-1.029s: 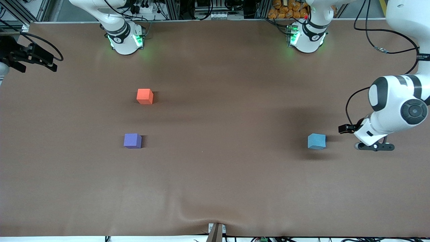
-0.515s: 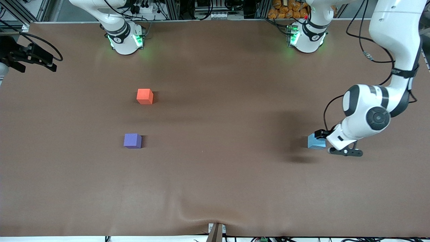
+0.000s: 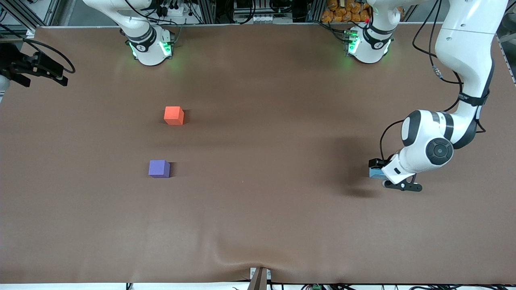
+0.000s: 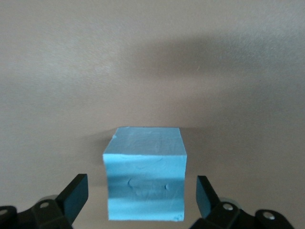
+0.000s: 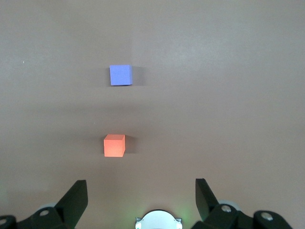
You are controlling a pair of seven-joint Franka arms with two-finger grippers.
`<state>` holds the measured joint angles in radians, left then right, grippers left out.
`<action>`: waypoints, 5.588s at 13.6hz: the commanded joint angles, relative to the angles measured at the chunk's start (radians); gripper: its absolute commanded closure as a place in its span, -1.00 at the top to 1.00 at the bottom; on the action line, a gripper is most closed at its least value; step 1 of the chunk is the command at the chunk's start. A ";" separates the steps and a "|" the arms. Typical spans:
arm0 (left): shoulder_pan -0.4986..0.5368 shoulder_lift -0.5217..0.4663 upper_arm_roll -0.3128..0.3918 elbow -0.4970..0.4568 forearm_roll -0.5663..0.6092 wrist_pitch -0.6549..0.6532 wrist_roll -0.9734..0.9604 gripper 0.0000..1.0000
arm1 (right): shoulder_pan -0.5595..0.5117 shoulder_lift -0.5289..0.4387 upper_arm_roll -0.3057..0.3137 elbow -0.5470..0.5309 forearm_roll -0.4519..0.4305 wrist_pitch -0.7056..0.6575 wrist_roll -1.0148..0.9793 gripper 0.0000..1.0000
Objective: Place blue block between orange and purple blocks
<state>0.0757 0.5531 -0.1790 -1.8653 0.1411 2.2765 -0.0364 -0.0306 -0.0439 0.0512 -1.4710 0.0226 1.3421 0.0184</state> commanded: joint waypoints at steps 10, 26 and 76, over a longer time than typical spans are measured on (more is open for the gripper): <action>-0.043 -0.103 -0.028 0.034 0.023 -0.110 -0.064 -0.96 | -0.026 0.010 0.016 0.023 -0.001 -0.017 -0.012 1.00; -0.678 0.287 -0.117 0.500 0.018 -0.308 -0.889 -0.63 | -0.026 0.012 0.016 0.023 0.000 -0.017 -0.011 1.00; -0.151 -0.536 0.170 0.396 -0.097 -0.894 0.069 1.00 | 0.781 0.820 0.030 -0.049 0.165 1.008 0.776 1.00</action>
<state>-0.0758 0.0244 -0.0108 -1.4631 0.0432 1.3801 0.0354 0.7321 0.7513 0.0883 -1.5379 0.2252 2.3274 0.7465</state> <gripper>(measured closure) 0.000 0.000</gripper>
